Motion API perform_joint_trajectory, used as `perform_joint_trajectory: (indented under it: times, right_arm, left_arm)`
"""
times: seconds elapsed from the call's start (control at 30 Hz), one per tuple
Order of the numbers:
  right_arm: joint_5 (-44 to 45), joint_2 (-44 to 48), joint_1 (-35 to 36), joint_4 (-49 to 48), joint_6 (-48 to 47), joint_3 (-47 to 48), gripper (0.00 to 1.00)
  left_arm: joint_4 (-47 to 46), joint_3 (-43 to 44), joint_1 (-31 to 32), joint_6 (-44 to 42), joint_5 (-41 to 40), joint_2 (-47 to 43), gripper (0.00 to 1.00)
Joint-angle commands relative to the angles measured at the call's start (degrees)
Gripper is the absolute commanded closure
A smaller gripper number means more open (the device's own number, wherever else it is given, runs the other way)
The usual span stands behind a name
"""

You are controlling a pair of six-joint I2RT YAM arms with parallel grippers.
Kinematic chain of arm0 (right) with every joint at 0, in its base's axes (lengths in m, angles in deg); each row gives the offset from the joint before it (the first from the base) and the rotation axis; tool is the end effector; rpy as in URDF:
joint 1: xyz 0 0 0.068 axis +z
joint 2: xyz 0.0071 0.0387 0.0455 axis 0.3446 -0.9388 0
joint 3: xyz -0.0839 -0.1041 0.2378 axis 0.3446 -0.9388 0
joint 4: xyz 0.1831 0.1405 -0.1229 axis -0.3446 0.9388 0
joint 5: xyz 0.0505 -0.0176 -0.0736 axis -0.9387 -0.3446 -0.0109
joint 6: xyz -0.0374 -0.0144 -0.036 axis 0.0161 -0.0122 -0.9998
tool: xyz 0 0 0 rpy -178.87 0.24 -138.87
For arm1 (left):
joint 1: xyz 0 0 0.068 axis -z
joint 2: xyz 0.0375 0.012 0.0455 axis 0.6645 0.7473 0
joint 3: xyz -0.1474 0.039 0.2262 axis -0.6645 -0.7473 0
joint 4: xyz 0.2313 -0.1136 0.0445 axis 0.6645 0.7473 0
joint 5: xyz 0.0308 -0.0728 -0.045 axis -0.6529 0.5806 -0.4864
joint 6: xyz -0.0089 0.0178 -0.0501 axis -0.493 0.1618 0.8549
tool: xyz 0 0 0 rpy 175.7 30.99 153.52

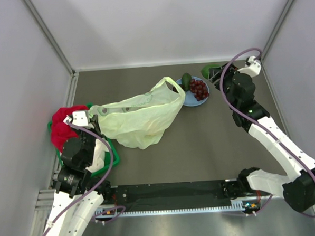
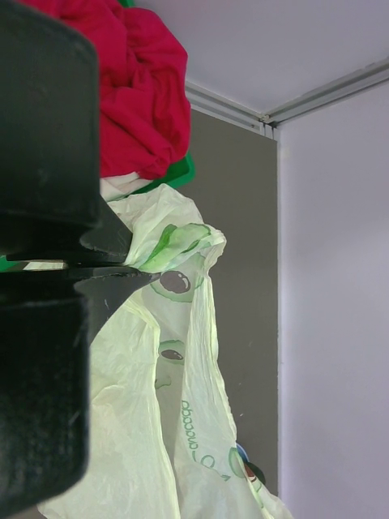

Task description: Place the fruits into the plastic bag

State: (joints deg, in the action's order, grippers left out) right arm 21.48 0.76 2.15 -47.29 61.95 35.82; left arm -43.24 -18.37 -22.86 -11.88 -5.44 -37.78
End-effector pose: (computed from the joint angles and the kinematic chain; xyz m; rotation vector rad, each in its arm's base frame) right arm 0.2446 0.0856 0.3722 0.5638 1.5875 0.5098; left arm 0.0993 -0.0226 0.3367 -0.0065 1.5417 -0.0457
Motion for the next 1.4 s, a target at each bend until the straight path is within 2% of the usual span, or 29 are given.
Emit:
perform_joint_trajectory:
  times: [0.0,0.2,0.63,1.0,1.17,1.37]
  right_arm:
    - [-1.2,0.2,4.8,-0.7,-4.0,3.9,0.55]
    - [-0.3,-1.0,14.0,-2.1,-8.1,7.8,0.55]
    - [-5.8,-11.8,25.1,-1.0,-12.0,16.4,0.56]
    - [-9.8,-20.4,28.9,0.0,-11.2,20.7,0.56]
    - [-11.0,-23.7,28.8,0.7,-10.6,23.2,0.55]
    - [-17.4,-28.5,25.2,2.6,-7.4,26.2,0.55]
  left_arm:
    - [-2.6,0.0,-0.2,0.0,0.8,0.6,1.0]
    - [-2.6,0.0,-0.2,0.1,0.9,0.6,1.0]
    - [-2.7,-0.1,-0.2,0.0,0.7,0.8,1.0]
    - [-2.7,-0.2,-0.2,-0.2,0.1,1.1,1.0]
    - [-2.7,-0.1,-0.2,-0.3,-0.3,1.3,1.0]
    - [-2.8,-0.1,-0.3,-0.3,-0.2,1.4,1.0]
